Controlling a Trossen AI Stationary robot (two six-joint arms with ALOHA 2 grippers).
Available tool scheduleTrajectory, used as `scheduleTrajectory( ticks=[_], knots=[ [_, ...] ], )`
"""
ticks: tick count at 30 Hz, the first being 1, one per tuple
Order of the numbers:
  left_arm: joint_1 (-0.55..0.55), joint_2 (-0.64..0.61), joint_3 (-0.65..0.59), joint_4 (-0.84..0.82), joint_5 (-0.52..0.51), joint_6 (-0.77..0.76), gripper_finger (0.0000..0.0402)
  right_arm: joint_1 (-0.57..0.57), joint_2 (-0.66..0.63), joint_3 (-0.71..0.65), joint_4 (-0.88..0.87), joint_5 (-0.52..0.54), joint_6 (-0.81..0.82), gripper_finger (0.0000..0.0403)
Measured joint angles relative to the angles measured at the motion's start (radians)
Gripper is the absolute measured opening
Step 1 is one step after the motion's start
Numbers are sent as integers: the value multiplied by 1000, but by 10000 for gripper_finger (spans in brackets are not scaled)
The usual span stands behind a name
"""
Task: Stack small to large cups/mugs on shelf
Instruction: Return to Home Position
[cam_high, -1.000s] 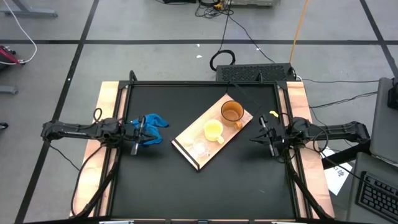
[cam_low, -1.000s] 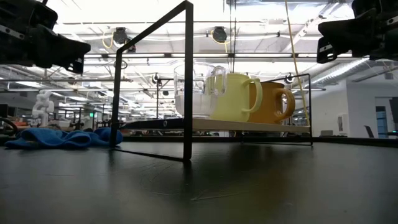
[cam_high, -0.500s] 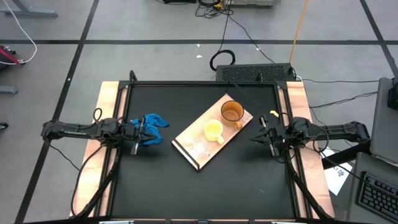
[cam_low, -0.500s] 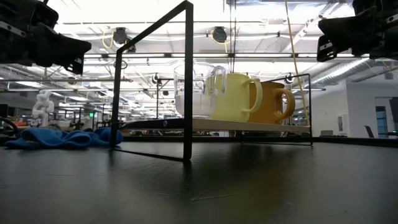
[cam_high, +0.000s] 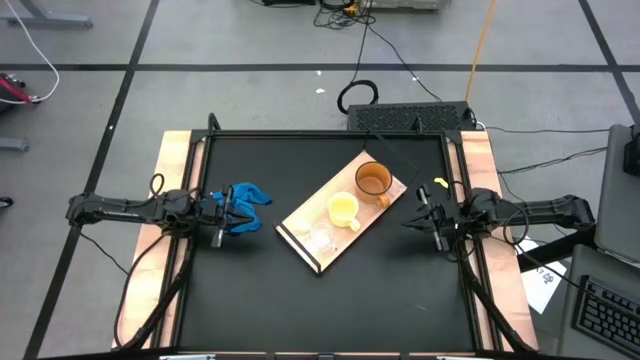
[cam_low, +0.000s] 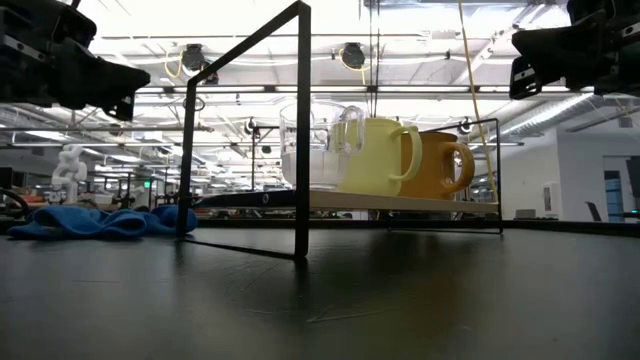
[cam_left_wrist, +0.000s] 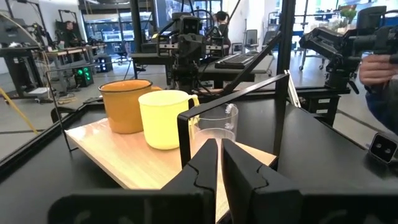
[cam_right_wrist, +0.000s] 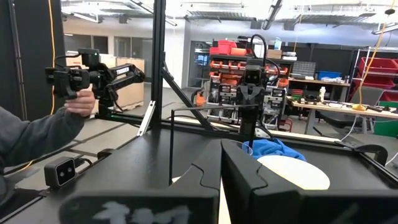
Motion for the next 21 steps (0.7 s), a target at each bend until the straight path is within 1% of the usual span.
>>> scheduleTrajectory(
  ticks=[10,17,21],
  knots=[
    [0,0,0,0,0,-14,3,0,0,0,-8,0,26,0],
    [0,0,0,0,0,-16,26,0,0,0,-8,0,26,0],
    [0,0,0,0,0,-16,32,0,0,0,-8,0,26,0]
  ],
)
